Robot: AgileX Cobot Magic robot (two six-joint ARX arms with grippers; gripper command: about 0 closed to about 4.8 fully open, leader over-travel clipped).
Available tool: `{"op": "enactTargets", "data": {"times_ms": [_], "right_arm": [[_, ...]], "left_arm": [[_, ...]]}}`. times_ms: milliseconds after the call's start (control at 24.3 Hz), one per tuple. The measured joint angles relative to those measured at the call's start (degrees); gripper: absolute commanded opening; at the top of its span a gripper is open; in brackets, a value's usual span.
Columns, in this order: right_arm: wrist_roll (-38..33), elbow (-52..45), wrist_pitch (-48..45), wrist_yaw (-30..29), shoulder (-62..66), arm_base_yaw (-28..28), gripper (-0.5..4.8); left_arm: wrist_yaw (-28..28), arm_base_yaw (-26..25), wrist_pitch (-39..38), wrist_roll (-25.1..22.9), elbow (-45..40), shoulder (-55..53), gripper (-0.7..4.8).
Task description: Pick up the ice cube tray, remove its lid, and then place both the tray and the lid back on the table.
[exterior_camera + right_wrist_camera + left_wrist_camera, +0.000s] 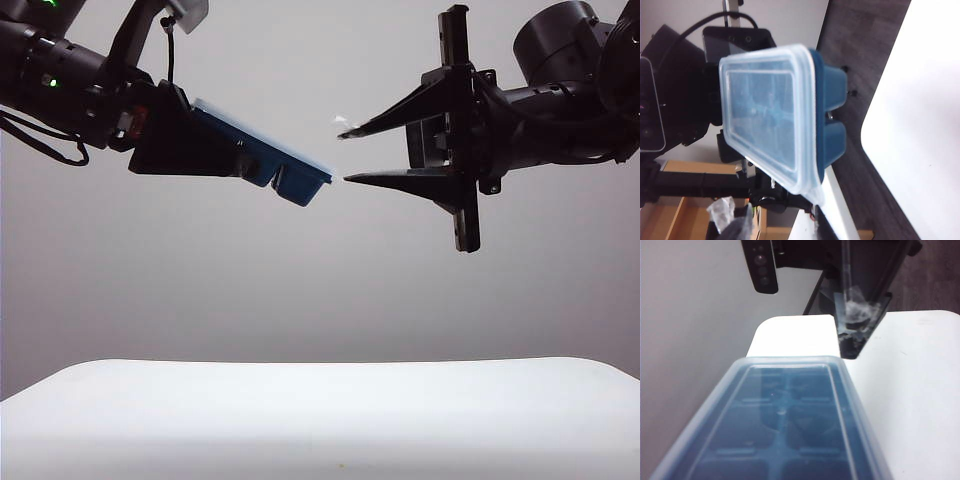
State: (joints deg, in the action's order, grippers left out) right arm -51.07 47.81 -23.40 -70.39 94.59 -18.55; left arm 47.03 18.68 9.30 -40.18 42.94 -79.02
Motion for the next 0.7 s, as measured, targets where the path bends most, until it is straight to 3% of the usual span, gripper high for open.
{"op": "enactTargets", "data": {"times_ms": [493, 616, 698], "right_arm": [[4.31, -0.11, 2.8, 4.42, 0.09, 0.09, 1.44], [4.39, -0.11, 3.02, 4.44, 0.09, 0.02, 0.8], [4.33, -0.11, 3.02, 4.39, 0.09, 0.02, 0.72]], "left_arm": [[1.25, -0.04, 0.15, 0.0, 0.0, -0.02, 2.1], [1.25, 0.0, 0.15, 0.0, 0.0, -0.02, 2.1], [1.18, 0.02, 0.04, 0.0, 0.0, -0.02, 2.1]]}}
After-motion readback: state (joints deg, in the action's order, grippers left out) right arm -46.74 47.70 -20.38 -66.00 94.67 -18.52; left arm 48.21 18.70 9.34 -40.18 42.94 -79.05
